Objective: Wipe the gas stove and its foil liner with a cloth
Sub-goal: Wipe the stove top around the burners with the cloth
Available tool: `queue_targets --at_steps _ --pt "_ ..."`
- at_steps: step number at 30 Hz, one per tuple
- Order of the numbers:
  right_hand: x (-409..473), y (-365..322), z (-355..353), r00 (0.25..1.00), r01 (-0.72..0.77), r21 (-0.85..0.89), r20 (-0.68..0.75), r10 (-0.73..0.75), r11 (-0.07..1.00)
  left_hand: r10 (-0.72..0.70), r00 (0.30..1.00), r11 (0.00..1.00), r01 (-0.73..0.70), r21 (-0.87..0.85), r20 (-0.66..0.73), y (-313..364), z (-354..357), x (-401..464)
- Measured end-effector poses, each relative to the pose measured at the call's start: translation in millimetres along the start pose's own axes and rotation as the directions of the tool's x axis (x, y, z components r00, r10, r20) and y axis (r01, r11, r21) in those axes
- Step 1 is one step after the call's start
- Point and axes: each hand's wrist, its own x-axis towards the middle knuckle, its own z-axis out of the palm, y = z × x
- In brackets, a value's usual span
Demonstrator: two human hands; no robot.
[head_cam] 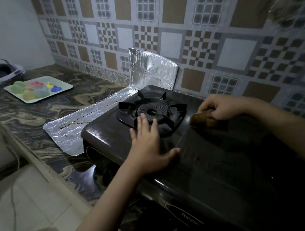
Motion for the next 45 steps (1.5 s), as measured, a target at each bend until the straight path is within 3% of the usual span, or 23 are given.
queue_targets --at_steps 2,6,9,13,19,25,28,36,40,45 --pt "3.6 16.5 13.6 0.996 -0.020 -0.013 -0.089 0.018 1.000 0.158 0.985 0.987 -0.158 -0.007 0.073 19.5 12.0 4.0" --pt "8.1 55.5 48.5 0.998 0.058 -0.072 0.020 -0.056 0.996 0.280 0.937 0.951 -0.300 0.069 0.206 41.8 39.2 14.6" --pt "17.1 68.8 48.8 0.998 0.056 -0.049 -0.041 -0.058 0.997 0.281 0.938 0.928 -0.319 0.192 0.204 42.2 51.5 18.6" --pt "56.1 88.3 45.3 0.985 -0.044 -0.077 -0.169 0.030 0.996 0.287 0.939 0.929 -0.321 0.183 0.189 38.5 51.6 17.6" --pt "121.6 95.8 25.1 0.967 -0.192 0.010 -0.170 0.190 0.981 0.282 0.946 0.934 -0.308 0.180 0.159 40.0 50.2 16.5" --pt "136.0 88.2 13.6 0.947 -0.244 0.033 -0.206 0.246 0.969 0.284 0.948 0.939 -0.305 0.157 0.142 37.3 52.3 17.4" --pt "131.0 86.6 18.9 0.955 -0.212 -0.011 -0.216 0.205 0.977 0.287 0.948 0.940 -0.306 0.152 0.135 35.9 52.8 17.7" --pt "58.5 70.3 39.8 0.997 0.026 -0.177 -0.067 -0.039 0.984 0.264 0.945 0.944 -0.294 0.150 0.191 39.9 47.9 16.3" --pt "12.8 59.8 51.3 0.995 0.081 -0.140 -0.041 -0.088 0.987 0.256 0.946 0.944 -0.289 0.156 0.201 41.4 46.0 15.9" --pt "-43.4 57.8 60.3 0.993 0.057 -0.007 0.103 -0.056 0.998 0.243 0.938 0.949 -0.283 0.138 0.249 46.1 40.9 16.2"
